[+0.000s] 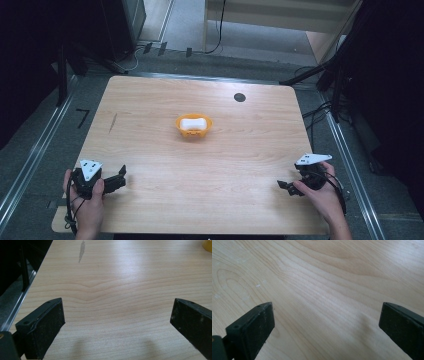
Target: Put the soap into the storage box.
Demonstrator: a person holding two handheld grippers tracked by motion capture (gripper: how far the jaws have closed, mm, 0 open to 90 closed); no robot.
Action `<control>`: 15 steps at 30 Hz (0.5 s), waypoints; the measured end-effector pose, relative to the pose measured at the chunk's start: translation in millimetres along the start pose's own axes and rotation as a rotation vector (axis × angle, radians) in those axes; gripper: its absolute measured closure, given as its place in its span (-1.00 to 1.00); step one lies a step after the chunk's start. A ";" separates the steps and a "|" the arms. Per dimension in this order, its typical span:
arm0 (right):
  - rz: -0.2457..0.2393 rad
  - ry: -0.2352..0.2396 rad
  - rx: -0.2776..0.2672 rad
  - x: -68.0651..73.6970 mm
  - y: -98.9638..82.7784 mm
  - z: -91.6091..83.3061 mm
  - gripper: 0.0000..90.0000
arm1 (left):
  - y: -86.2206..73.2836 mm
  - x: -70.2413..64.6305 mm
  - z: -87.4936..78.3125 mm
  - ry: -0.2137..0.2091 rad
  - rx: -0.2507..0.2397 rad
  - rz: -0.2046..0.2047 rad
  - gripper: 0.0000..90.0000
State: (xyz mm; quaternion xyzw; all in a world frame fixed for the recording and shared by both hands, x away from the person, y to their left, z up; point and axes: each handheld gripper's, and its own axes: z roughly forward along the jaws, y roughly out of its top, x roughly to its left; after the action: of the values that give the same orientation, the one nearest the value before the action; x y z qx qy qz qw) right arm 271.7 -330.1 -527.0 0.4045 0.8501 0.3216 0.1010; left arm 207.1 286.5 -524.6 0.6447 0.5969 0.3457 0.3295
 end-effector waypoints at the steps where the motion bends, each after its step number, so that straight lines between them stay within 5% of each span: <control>1: 0.009 -0.002 -0.002 0.2 -2.4 -1.1 -1.00 | 0.0 0.0 0.0 0.000 -0.001 -0.001 -1.00; 15: 0.082 -0.028 -0.146 6.3 -39.5 -19.1 -1.00 | -0.1 2.4 0.0 -0.001 -0.004 -0.023 -1.00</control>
State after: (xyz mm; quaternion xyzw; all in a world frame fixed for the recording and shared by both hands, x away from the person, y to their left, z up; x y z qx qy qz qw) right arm 234.7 -352.6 -536.5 0.4350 0.8057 0.3807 0.1288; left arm 207.1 288.9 -524.5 0.6375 0.6032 0.3427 0.3351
